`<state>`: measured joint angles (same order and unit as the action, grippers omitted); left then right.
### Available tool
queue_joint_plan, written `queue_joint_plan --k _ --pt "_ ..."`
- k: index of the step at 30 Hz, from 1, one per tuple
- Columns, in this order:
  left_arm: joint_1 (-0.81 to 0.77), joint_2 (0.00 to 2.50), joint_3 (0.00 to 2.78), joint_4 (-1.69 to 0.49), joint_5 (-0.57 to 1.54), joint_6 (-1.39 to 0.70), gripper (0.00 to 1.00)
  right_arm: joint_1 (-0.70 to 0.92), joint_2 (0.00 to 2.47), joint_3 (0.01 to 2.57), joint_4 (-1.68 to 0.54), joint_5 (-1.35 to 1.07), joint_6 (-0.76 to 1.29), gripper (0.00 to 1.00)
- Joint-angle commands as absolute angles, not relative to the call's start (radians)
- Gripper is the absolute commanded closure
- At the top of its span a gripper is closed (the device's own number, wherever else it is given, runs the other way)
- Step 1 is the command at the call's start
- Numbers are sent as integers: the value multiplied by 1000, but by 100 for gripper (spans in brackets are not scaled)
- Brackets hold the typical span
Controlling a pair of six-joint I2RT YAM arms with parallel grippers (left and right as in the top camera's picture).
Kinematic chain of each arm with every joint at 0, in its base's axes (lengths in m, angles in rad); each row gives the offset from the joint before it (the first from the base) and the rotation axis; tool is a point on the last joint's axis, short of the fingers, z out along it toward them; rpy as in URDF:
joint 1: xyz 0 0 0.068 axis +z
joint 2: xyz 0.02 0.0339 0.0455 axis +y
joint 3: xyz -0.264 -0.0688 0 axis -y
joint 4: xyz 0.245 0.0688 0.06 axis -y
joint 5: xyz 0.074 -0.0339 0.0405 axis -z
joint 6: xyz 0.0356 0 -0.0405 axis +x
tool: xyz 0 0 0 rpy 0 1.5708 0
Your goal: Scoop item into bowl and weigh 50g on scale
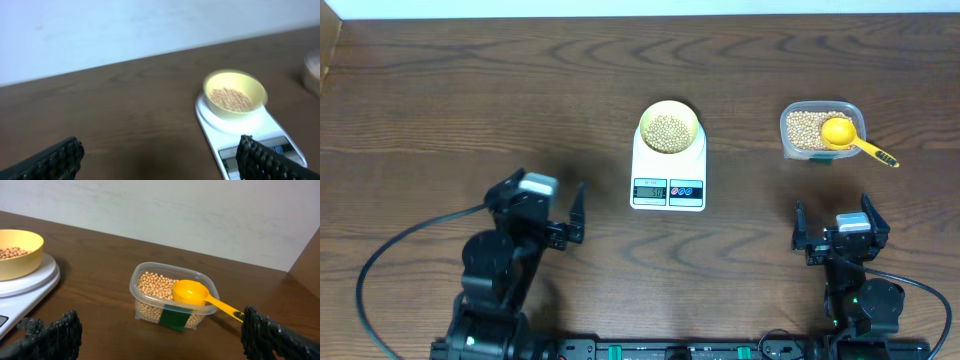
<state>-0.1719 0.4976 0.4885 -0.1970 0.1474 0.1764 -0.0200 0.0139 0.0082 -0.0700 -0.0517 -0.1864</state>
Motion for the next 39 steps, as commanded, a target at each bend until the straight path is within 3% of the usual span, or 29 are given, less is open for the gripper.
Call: queue_joint_plan --k 1,19,28,39 --pt "-167 371 401 -167 -46 -24 1 -13 5 6 -75 -44 -169 1" --pt "-101 2 160 -109 -46 -6 1 -13 5 6 -75 -44 -169 1" --pt "-65 1 137 -75 -46 10 1 -13 5 6 -75 -44 -169 1" --pt "-62 1 4 133 -46 9 1 -13 5 6 -75 -44 -169 1"
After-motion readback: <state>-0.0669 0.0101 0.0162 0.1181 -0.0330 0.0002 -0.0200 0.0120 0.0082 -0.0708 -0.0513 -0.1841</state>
